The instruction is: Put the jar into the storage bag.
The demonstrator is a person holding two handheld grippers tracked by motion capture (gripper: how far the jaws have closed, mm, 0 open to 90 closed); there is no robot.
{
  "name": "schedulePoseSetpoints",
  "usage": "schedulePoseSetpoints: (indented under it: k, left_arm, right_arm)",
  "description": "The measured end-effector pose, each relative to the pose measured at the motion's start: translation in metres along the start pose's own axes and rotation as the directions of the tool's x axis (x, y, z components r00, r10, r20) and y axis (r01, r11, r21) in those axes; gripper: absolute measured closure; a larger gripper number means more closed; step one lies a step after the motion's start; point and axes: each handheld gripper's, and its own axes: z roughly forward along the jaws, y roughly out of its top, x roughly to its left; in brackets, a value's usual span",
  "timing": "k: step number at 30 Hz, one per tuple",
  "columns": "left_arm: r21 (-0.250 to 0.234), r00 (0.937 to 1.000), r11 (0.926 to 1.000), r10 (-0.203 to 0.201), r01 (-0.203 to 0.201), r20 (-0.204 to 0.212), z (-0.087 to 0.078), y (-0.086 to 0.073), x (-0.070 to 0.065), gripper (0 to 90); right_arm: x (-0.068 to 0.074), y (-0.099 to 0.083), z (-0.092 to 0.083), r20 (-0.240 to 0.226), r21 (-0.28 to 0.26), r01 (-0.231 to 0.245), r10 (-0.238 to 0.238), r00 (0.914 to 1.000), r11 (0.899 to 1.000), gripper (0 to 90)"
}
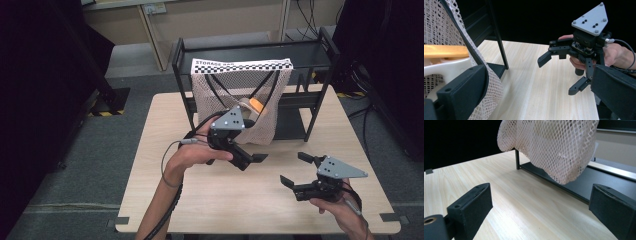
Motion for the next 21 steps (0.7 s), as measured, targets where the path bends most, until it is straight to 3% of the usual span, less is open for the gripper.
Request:
schedulePoseSetpoints:
  k: [21]
  left_arm:
    - [-0.002, 1.0000, 1.0000, 0.000, 0.000, -0.002, 0.000, -0.001, 0.000, 0.1]
  right_arm:
    - [-0.001, -0.024, -0.011, 0.015, 0.038, -0.027, 0.026, 0.9995, 0.999, 5.3]
